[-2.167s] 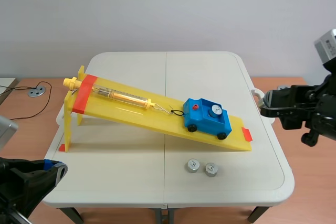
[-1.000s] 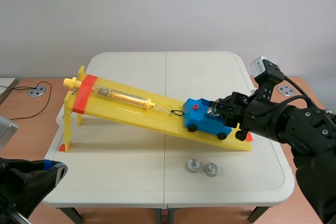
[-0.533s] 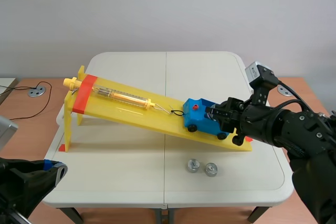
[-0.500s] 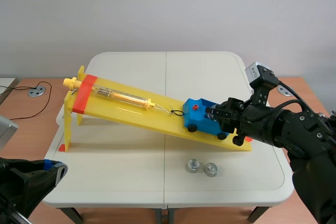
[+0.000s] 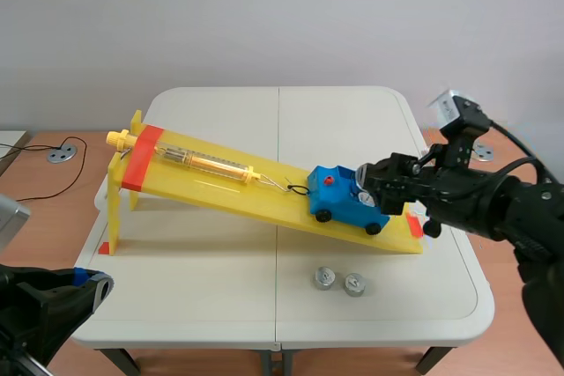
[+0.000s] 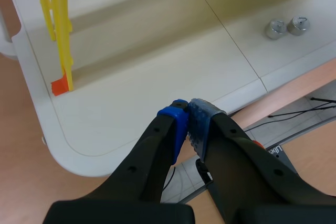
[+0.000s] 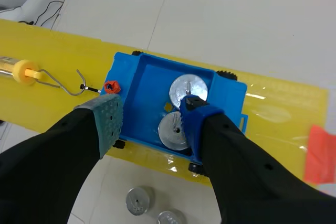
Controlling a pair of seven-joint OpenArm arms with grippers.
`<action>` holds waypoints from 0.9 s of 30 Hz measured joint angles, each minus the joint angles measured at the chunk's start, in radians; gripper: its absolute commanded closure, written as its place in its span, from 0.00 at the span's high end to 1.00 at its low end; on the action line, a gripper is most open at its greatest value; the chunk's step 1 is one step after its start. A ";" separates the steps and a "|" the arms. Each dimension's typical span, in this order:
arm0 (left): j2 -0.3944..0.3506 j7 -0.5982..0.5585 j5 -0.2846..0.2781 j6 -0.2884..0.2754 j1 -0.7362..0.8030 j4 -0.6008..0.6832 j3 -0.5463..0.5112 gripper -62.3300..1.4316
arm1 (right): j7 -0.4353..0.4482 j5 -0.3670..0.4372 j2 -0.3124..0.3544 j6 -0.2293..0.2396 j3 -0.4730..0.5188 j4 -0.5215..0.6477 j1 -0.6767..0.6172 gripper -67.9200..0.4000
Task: Place the four metal weights on the blue cart on the ramp.
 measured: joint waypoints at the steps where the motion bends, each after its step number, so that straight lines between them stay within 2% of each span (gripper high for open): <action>1: 0.000 0.000 0.000 0.000 0.000 0.000 0.000 0.07 | -0.003 0.000 0.014 0.008 0.004 0.029 -0.009 0.39; 9: 0.000 0.000 0.000 0.000 0.000 0.000 0.000 0.07 | -0.005 -0.001 0.157 0.023 0.022 0.328 -0.167 0.39; 14: 0.000 0.000 0.000 0.000 0.000 0.000 0.000 0.07 | -0.008 0.000 0.217 0.027 0.022 0.487 -0.294 0.39; 21: 0.000 0.000 0.000 0.000 0.000 0.000 0.000 0.07 | -0.031 0.000 0.227 0.034 0.029 0.619 -0.446 0.39; 27: 0.000 0.000 0.000 0.000 0.000 0.000 0.000 0.07 | -0.037 -0.003 0.227 0.035 0.072 0.667 -0.557 0.39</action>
